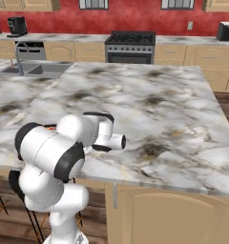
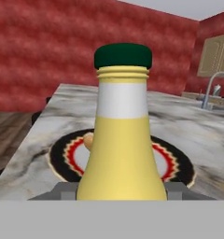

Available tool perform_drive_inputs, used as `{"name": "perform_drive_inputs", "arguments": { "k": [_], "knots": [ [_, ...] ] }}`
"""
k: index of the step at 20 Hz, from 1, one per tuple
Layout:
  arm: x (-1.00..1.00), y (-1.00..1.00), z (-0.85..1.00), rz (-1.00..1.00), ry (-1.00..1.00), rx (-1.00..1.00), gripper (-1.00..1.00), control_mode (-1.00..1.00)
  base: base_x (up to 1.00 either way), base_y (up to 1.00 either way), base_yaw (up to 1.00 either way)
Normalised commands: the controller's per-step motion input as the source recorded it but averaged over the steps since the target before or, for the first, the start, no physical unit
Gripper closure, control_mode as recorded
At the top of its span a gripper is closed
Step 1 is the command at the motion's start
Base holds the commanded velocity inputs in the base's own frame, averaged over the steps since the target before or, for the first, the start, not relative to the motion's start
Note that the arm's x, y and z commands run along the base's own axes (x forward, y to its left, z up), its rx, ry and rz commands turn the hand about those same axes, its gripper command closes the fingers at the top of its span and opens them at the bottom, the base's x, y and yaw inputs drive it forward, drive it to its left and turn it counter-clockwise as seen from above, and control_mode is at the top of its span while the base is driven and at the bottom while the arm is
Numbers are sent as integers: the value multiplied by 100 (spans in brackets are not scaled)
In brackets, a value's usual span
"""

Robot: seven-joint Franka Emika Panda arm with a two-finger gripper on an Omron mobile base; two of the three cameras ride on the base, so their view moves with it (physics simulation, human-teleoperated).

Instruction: Move the hot dog bun to the plate on the dining table and place the condiment next to that plate. Then navigate to the fridge and take the sausage and place it on the plate as well.

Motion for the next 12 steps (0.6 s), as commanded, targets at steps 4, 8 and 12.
{"name": "perform_drive_inputs", "arguments": {
  "k": [4, 8, 12],
  "knots": [
    [35, 0, -35, 0, 0, 0, 100, -100, 0, 0, 0],
    [35, 0, -31, 0, 0, 0, 100, -100, 0, 0, 0],
    [29, 0, -27, 2, 0, 0, 100, -100, 0, 0, 0]
  ]
}}
